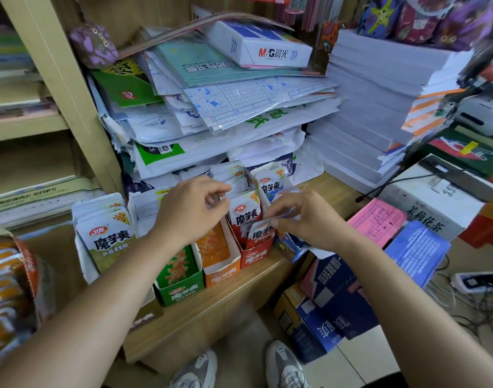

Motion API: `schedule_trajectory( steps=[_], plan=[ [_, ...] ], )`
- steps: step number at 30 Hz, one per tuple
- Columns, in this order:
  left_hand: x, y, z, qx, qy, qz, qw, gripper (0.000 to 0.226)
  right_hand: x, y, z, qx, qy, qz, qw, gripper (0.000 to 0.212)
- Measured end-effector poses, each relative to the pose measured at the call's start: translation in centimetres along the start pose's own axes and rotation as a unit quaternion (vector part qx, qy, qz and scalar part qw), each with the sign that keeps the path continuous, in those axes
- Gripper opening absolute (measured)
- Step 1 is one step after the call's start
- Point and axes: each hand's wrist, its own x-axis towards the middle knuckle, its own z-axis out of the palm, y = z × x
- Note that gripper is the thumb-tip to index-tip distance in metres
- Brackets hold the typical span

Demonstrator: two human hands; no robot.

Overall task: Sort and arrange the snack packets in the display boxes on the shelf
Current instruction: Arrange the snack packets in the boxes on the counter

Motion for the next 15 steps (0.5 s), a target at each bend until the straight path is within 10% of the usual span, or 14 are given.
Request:
schedule_trajectory(
  steps=[5, 15],
  plan=[
    [0.4, 0.4, 1.5, 0.112, -0.053, -0.017, 0.992, 0.041, 0.0, -0.1, 0.6, -0.044, 0.012, -0.007, 0.999, 0.011],
    [1.0, 0.7, 0.6, -0.128, 0.045, -0.053, 0.989, 0.006, 0.3, -0.1, 1.7, -0.063, 0.123, -0.010, 0.990, 0.009]
  ],
)
